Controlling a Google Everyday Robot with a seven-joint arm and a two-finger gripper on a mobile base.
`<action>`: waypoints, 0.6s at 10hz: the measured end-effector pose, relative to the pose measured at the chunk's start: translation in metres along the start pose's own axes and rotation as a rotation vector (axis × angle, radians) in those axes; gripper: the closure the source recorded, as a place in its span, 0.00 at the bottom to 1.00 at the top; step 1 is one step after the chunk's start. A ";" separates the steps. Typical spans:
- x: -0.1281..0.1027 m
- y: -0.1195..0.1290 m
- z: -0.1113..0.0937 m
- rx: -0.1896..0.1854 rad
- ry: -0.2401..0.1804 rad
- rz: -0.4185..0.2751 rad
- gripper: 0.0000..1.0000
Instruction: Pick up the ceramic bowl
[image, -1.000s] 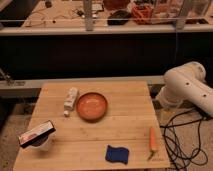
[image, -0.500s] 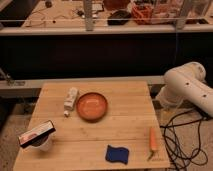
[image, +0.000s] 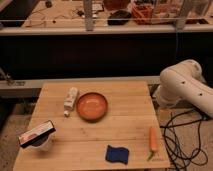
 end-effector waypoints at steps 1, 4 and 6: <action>-0.001 -0.001 -0.001 0.004 0.002 -0.004 0.20; -0.009 -0.007 -0.006 0.024 0.008 -0.036 0.20; -0.031 -0.011 -0.009 0.038 0.006 -0.069 0.20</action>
